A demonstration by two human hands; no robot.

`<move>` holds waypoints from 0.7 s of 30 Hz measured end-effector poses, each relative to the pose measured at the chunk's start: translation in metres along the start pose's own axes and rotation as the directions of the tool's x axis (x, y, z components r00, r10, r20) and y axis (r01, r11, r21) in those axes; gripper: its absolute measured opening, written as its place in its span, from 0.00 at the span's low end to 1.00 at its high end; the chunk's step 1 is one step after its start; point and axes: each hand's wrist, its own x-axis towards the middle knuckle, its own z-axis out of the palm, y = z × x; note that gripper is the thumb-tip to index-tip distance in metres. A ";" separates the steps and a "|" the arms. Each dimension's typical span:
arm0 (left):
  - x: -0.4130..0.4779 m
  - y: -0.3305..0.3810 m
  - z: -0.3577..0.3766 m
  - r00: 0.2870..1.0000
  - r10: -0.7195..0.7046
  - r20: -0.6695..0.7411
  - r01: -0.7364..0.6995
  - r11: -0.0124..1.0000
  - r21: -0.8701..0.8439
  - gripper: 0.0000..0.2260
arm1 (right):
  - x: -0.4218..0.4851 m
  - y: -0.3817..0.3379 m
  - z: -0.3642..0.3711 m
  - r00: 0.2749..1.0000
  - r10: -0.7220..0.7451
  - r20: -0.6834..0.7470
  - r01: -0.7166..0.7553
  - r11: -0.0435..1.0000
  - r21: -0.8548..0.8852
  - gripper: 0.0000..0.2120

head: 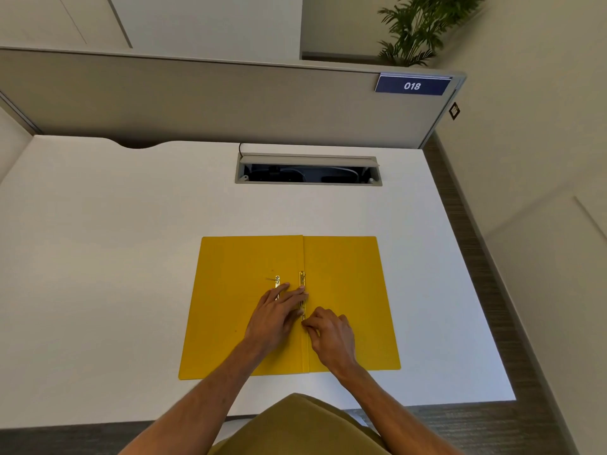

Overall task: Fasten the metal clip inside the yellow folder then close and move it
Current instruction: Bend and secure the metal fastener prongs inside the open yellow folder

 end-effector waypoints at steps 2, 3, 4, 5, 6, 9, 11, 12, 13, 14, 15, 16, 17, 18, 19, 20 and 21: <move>0.000 0.000 0.000 1.000 0.000 -0.004 0.000 1.000 0.001 0.21 | 0.001 0.001 -0.001 0.999 -0.039 0.006 0.040 0.998 -0.050 0.12; 0.000 0.000 0.000 1.000 -0.001 -0.004 0.001 1.000 0.003 0.21 | 0.001 0.001 -0.002 0.998 -0.055 0.007 0.055 0.996 -0.073 0.12; 0.000 -0.001 0.000 1.000 0.001 -0.005 -0.001 1.000 0.007 0.21 | 0.002 0.001 -0.003 0.998 -0.068 0.007 0.069 0.993 -0.093 0.12; 0.000 -0.002 0.000 1.000 0.005 -0.005 -0.005 1.000 0.010 0.21 | 0.002 0.001 -0.004 0.997 -0.077 0.005 0.077 0.991 -0.107 0.12; -0.001 -0.002 0.000 1.000 0.010 -0.006 -0.010 1.000 0.012 0.21 | 0.002 0.001 -0.005 0.996 -0.084 0.003 0.084 0.990 -0.114 0.12; 0.000 -0.004 0.001 1.000 0.024 -0.008 -0.024 1.000 0.012 0.23 | 0.000 0.000 -0.006 0.996 -0.085 -0.007 0.084 0.990 -0.115 0.10; 0.000 -0.005 0.001 1.000 0.025 -0.008 -0.025 1.000 0.015 0.24 | -0.002 0.000 -0.006 0.996 -0.081 -0.023 0.078 0.992 -0.104 0.08; 0.000 -0.005 0.001 1.000 0.024 -0.007 -0.024 0.999 0.021 0.25 | -0.002 0.001 -0.007 0.996 -0.077 -0.034 0.073 0.993 -0.097 0.08; 0.000 -0.005 0.002 1.000 0.024 -0.007 -0.023 0.999 0.025 0.26 | -0.002 0.002 -0.007 0.997 -0.071 -0.043 0.067 0.994 -0.091 0.08; 0.001 -0.005 0.002 1.000 0.023 -0.009 -0.023 0.999 0.025 0.27 | -0.003 0.003 -0.008 0.997 -0.065 -0.052 0.060 0.994 -0.088 0.08; 0.001 -0.006 0.002 1.000 0.023 -0.012 -0.023 0.999 0.022 0.28 | -0.003 0.003 -0.009 0.996 -0.061 -0.057 0.056 0.995 -0.086 0.08; 0.001 -0.006 0.003 1.000 0.023 -0.014 -0.023 1.000 0.018 0.28 | -0.003 0.004 -0.009 0.996 -0.062 -0.061 0.056 0.995 -0.088 0.08; 0.001 -0.006 0.003 1.000 0.023 -0.016 -0.023 1.000 0.021 0.28 | -0.003 0.004 -0.010 0.996 -0.063 -0.062 0.057 0.994 -0.089 0.08; 0.001 -0.006 0.003 1.000 0.024 -0.017 -0.024 0.999 0.027 0.28 | -0.002 0.004 -0.010 0.996 -0.067 -0.062 0.061 0.994 -0.092 0.08; 0.000 -0.007 0.003 1.000 0.024 -0.017 -0.024 0.999 0.033 0.28 | -0.003 0.004 -0.010 0.996 -0.072 -0.058 0.066 0.993 -0.101 0.08; 0.000 -0.007 0.004 1.000 0.025 -0.017 -0.024 0.999 0.035 0.28 | -0.003 0.004 -0.011 0.996 -0.076 -0.054 0.070 0.991 -0.112 0.08; 0.000 -0.007 0.004 1.000 0.025 -0.016 -0.025 0.999 0.035 0.28 | -0.004 0.005 -0.011 0.995 -0.079 -0.052 0.073 0.990 -0.119 0.08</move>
